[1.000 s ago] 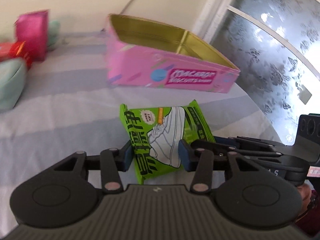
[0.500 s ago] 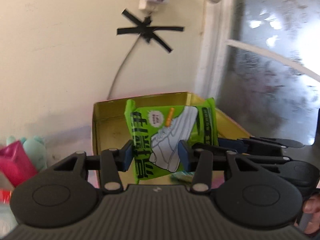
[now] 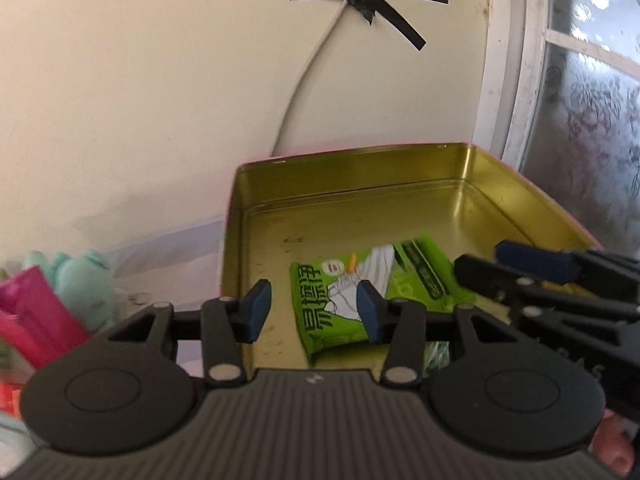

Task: Organize objects
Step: 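Carry the green bag into the pink tin and open the left gripper, then move the left gripper back toward the light-blue pencil case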

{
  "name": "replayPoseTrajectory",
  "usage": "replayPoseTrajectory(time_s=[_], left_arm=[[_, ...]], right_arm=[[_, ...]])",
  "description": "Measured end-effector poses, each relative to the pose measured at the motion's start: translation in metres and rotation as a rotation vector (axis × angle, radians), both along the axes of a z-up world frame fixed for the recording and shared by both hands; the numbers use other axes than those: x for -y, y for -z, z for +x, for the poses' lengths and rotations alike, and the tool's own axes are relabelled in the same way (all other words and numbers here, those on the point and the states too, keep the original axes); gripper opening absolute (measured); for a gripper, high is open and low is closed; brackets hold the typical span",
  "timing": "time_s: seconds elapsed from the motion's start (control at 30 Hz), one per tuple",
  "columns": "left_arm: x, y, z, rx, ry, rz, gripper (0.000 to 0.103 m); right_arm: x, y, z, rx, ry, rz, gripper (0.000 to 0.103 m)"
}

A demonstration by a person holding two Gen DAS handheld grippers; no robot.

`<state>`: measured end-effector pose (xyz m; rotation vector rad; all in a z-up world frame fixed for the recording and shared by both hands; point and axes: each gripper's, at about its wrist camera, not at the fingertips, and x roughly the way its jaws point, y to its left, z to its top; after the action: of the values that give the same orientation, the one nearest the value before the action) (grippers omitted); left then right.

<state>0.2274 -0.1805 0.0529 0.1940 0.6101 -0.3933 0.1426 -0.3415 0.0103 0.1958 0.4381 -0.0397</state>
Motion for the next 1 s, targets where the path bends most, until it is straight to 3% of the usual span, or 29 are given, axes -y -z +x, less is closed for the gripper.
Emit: replayPoseTrajectory(time_s=[0.37, 0.67, 0.8, 1.0], left_arm=[[-0.036, -0.017, -0.08, 0.027, -0.009, 0.01, 0.051], [-0.072, 0.011, -0.124, -0.028, -0.043, 0.035, 0.053], [-0.09, 0.028, -0.125, -0.065, -0.086, 0.056, 0.053], [-0.125, 0.046, -0.122, -0.1, -0.158, 0.078, 0.053]], right_arm=[[-0.03, -0.013, -0.11, 0.129, 0.044, -0.002, 0.046], [-0.061, 0.019, -0.13, -0.018, -0.01, 0.054, 0.046], [-0.074, 0.029, -0.126, -0.075, -0.051, 0.09, 0.046], [-0.099, 0.036, -0.125, -0.107, -0.093, 0.065, 0.048]])
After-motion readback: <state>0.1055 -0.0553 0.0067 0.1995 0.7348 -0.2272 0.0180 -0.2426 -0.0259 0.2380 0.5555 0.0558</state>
